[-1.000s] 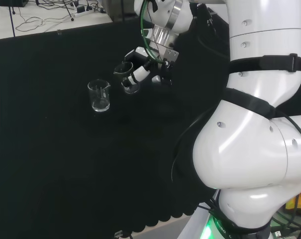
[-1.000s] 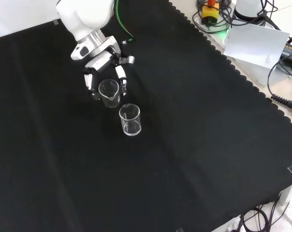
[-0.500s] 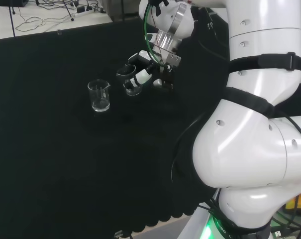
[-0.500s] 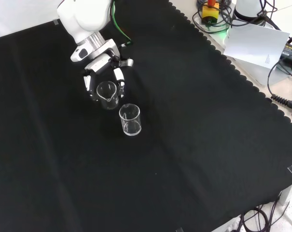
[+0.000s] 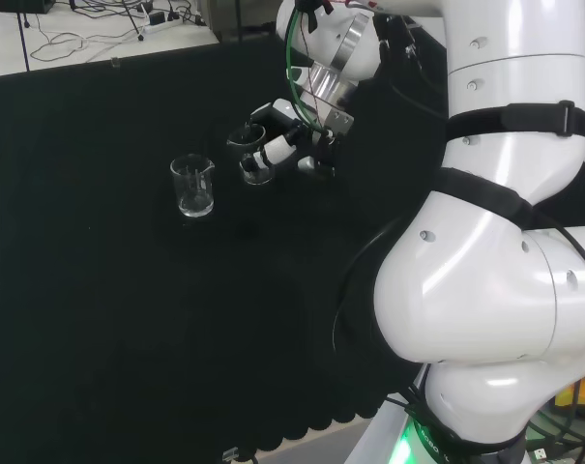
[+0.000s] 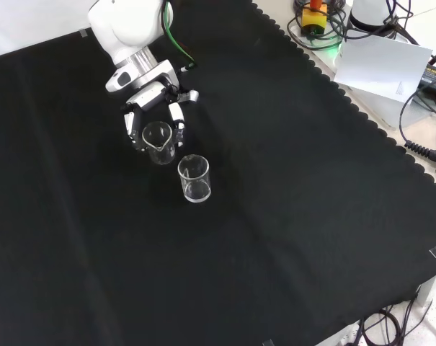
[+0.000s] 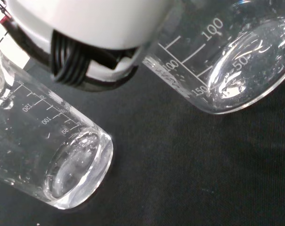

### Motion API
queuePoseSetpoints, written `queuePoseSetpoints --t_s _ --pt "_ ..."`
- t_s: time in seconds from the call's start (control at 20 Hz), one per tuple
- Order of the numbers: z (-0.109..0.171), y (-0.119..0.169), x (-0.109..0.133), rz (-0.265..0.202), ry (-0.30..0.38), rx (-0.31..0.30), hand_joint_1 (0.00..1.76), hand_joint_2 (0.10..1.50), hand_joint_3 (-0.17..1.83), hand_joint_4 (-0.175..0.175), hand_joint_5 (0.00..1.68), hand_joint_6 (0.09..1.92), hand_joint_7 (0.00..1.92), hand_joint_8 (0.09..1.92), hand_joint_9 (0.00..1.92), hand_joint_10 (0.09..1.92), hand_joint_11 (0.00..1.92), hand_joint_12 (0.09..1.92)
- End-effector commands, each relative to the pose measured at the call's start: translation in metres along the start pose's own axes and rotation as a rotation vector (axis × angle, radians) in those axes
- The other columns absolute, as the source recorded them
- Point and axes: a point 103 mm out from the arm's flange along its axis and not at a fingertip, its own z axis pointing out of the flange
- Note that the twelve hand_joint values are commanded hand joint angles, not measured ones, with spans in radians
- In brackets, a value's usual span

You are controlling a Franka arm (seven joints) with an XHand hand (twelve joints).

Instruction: Place the beaker back on the table.

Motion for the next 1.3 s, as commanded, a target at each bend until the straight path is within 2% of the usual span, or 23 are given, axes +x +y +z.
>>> queuePoseSetpoints --t_s 0.05,0.45,0.6,0.7,0.8,0.85,1.05,1.3 --pt "0.003 0.002 -0.004 0.001 0.013 0.007 1.43 0.58 0.78 -0.175 1.13 0.88 1.32 0.79 1.33 0.62 1.11 0.82" --pt "0.003 0.001 -0.01 0.003 0.025 0.012 1.43 0.58 0.77 -0.175 1.14 0.87 1.32 0.76 1.34 0.58 1.12 0.83" --pt "0.003 0.0 -0.011 -0.002 0.025 0.014 1.42 0.62 0.71 -0.168 1.15 0.87 1.3 0.77 1.32 0.57 1.12 0.86" --pt "0.002 -0.001 -0.011 -0.004 0.022 0.017 1.33 0.68 0.65 -0.055 1.12 0.88 1.27 0.76 1.28 0.58 1.09 0.89" --pt "0.002 -0.002 -0.011 -0.011 0.014 0.025 1.28 0.78 0.52 0.009 1.09 0.9 1.22 0.77 1.21 0.58 0.99 0.95" --pt "0.001 -0.003 -0.011 -0.012 0.015 0.029 1.23 0.81 0.46 -0.024 1.09 0.89 1.15 0.77 1.16 0.58 0.92 1.01" --pt "0.002 -0.005 -0.011 -0.011 0.001 0.045 1.2 0.56 0.75 -0.016 0.81 0.94 0.81 0.73 0.93 0.53 0.53 1.25" --pt "0.004 -0.01 -0.01 0.006 -0.004 0.041 1.16 0.5 0.78 -0.03 0.64 0.91 0.59 0.74 0.73 0.57 0.31 1.34"
